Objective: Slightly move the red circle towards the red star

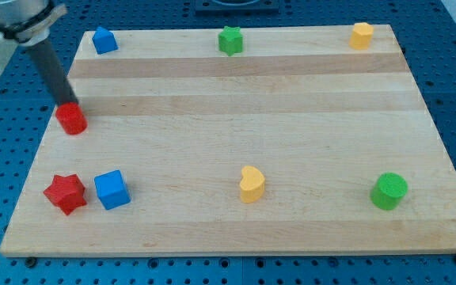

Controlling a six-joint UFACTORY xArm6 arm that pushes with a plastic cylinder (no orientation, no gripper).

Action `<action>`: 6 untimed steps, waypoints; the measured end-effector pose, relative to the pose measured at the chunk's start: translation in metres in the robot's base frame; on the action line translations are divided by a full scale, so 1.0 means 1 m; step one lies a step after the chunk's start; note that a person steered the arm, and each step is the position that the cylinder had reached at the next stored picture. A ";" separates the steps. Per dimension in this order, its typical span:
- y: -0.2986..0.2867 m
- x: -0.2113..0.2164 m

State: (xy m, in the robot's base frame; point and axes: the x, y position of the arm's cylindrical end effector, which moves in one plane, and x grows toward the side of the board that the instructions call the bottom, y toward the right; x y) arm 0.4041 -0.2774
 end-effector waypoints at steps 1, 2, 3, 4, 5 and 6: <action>0.000 0.053; 0.000 0.038; 0.019 -0.009; 0.040 0.002; 0.039 0.046; 0.038 0.061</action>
